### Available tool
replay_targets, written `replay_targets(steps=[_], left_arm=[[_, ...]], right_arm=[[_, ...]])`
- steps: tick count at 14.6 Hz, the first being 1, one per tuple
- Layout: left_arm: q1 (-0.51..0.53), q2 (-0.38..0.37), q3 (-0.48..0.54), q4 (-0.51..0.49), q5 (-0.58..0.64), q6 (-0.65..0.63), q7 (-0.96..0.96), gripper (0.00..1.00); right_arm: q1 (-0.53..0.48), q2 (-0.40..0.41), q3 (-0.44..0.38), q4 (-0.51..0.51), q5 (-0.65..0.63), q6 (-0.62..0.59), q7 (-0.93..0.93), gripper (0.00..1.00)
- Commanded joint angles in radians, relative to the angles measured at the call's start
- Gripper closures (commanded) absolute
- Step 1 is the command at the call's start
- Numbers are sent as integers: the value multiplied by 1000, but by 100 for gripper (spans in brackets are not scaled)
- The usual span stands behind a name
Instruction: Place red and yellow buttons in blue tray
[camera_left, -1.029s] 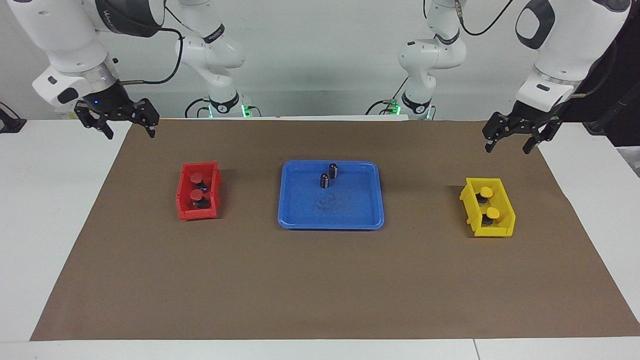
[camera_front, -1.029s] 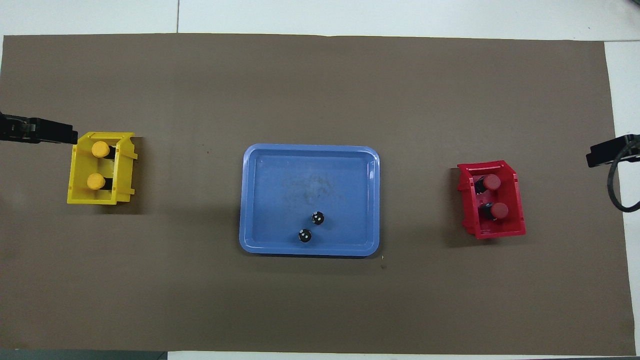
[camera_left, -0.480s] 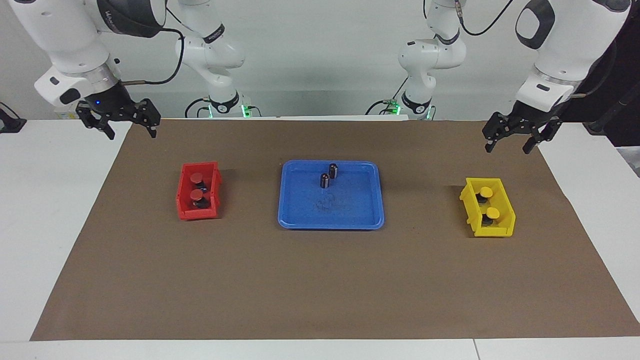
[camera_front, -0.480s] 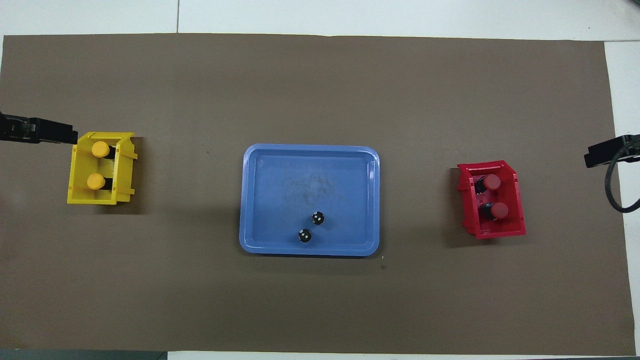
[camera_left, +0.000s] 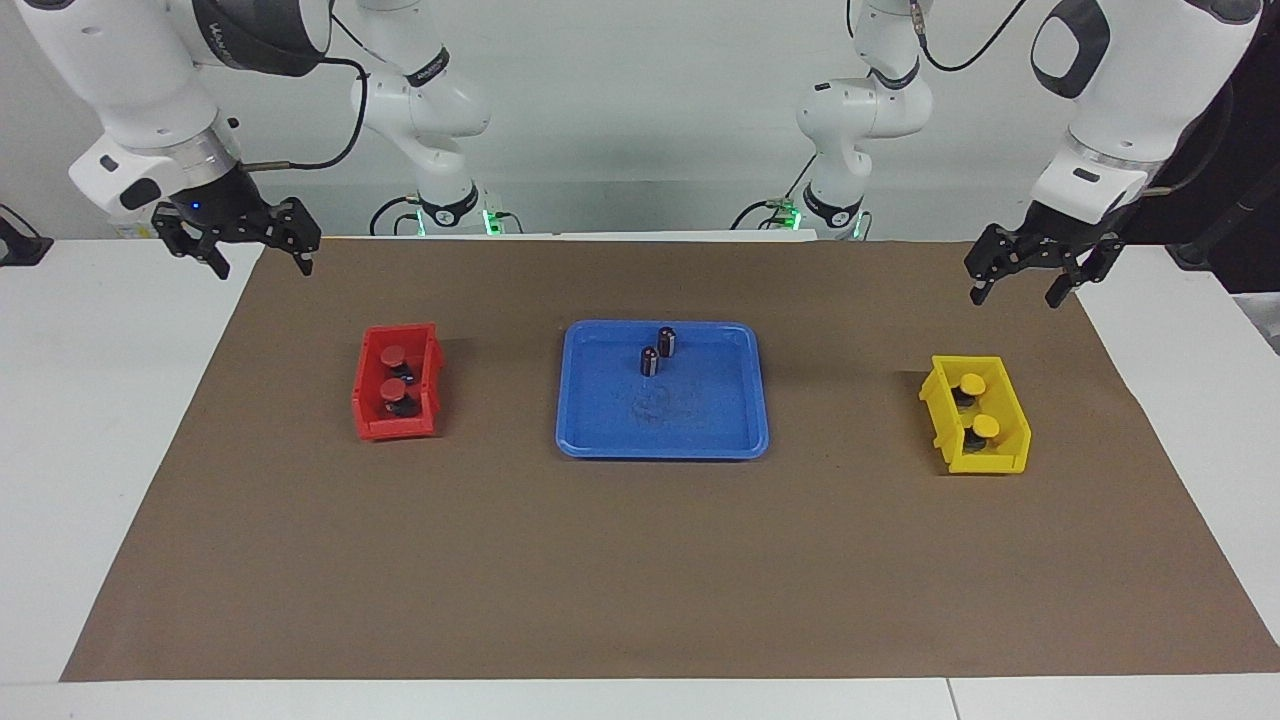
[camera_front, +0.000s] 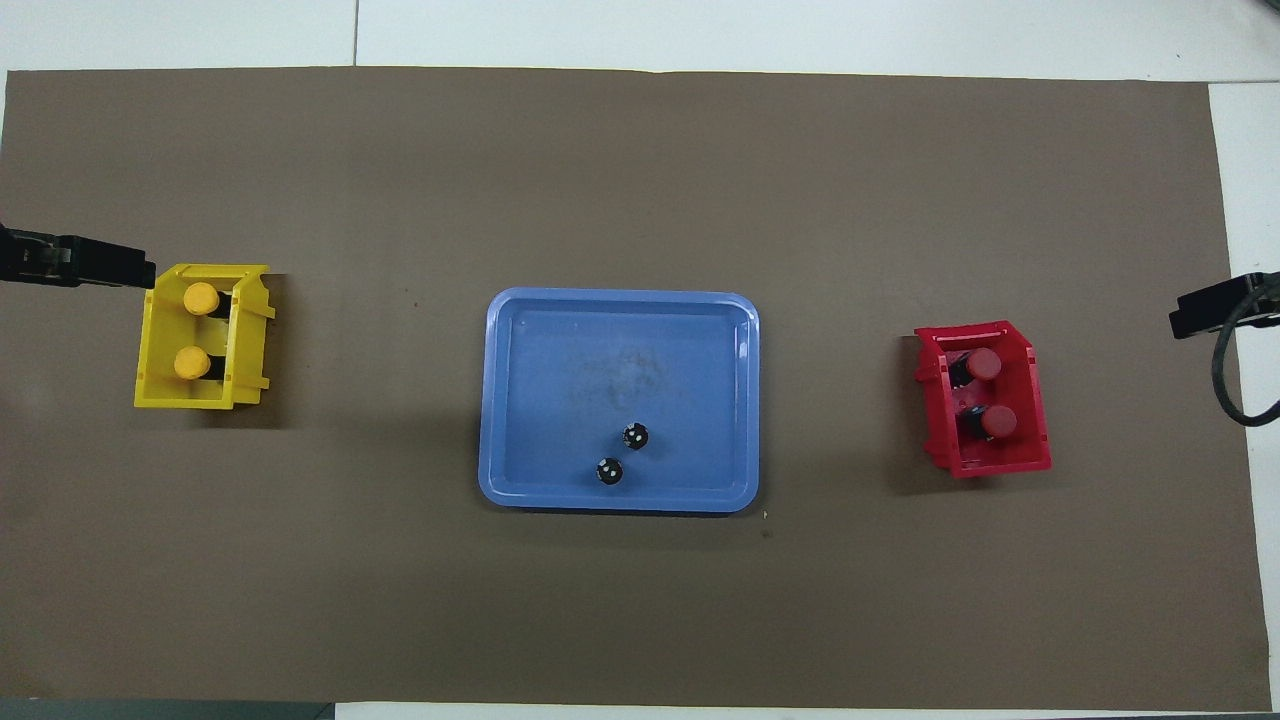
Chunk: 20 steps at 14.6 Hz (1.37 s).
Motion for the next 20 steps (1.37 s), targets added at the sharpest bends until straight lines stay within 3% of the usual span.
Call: replay_targets(steps=[1, 3, 5, 8, 10, 15, 20], left_arm=[[5, -11, 0, -10, -6, -8, -6, 0], [7, -11, 0, -10, -6, -8, -6, 0], [7, -11, 0, -10, -6, -9, -6, 0], [7, -11, 0, -10, -6, -9, -6, 0], [7, -11, 0, -11, -6, -9, -6, 0], [7, -11, 0, -10, -6, -9, -6, 0], [7, -11, 0, -10, -6, -9, -6, 0]], right_arm=[[2, -41, 2, -92, 40, 71, 1, 0], [25, -97, 2, -295, 98, 290, 41, 1], [54, -82, 2, -394, 102, 428, 48, 3], [85, 6, 2, -427, 102, 527, 121, 10], [82, 15, 2, -492, 102, 623, 121, 16], [85, 53, 1, -546, 94, 711, 130, 20], [79, 41, 1, -632, 83, 797, 127, 25]])
